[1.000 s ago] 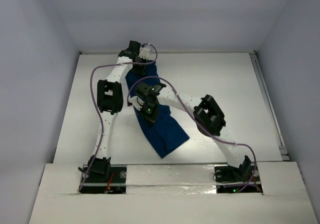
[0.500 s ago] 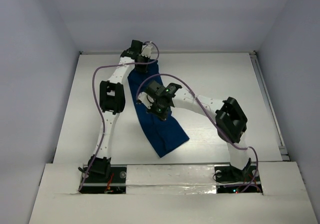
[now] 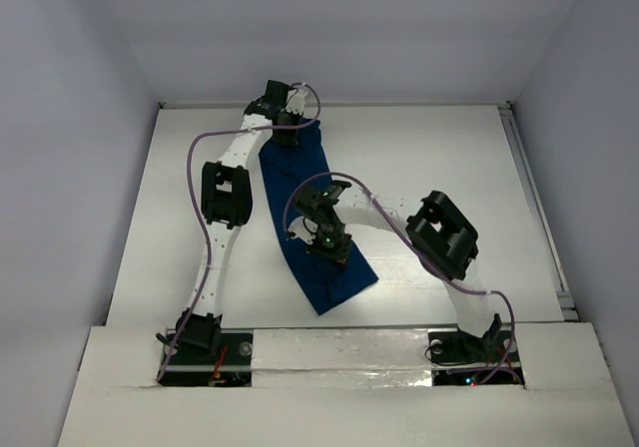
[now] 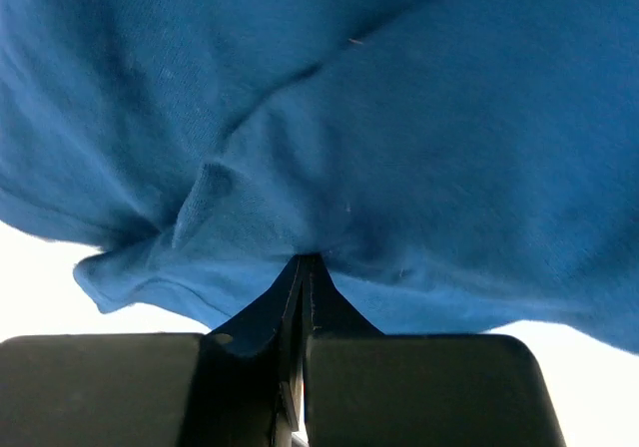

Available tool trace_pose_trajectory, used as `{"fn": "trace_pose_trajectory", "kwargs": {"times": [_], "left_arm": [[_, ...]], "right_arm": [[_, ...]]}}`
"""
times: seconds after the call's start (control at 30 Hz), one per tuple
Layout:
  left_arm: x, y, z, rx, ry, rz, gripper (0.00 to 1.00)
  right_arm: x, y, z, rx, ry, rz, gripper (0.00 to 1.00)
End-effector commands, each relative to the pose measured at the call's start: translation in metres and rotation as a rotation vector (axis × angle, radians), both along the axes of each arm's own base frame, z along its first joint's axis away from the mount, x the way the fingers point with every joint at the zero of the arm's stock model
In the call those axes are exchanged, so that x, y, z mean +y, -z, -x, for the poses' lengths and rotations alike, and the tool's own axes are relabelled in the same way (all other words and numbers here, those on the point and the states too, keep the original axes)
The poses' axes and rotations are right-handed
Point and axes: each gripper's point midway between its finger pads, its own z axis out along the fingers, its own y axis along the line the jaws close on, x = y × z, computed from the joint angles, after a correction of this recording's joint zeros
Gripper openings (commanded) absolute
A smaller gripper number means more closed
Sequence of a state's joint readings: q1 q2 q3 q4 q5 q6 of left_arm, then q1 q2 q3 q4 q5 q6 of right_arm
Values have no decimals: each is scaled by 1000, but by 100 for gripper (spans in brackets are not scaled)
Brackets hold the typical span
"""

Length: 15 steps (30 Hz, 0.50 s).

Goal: Fold and stack the t-shirts
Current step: Rotate the tshirt 90 degrees

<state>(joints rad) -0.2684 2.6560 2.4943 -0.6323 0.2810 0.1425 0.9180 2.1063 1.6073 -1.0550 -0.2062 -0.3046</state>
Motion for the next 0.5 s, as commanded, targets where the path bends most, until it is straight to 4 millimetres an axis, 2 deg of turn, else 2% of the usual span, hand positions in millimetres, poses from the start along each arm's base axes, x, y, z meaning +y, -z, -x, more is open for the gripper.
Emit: {"fn": "trace_pose_trajectory", "kwargs": {"times": [0.0, 0.13, 0.3, 0.37, 0.47], "left_arm": [[-5, 5, -2, 7, -3, 14, 1], [-5, 6, 0, 12, 2, 10, 1], [-5, 6, -1, 5, 6, 7, 1], [-5, 8, -1, 8, 10, 5, 0], [-4, 12, 1, 18, 17, 1, 0]], "right_arm": [[4, 5, 23, 110, -67, 0, 0], [6, 15, 44, 189, -119, 20, 0], [25, 14, 69, 264, -191, -8, 0], [31, 14, 73, 274, -197, -13, 0], [37, 14, 66, 245, -192, -15, 0]]}}
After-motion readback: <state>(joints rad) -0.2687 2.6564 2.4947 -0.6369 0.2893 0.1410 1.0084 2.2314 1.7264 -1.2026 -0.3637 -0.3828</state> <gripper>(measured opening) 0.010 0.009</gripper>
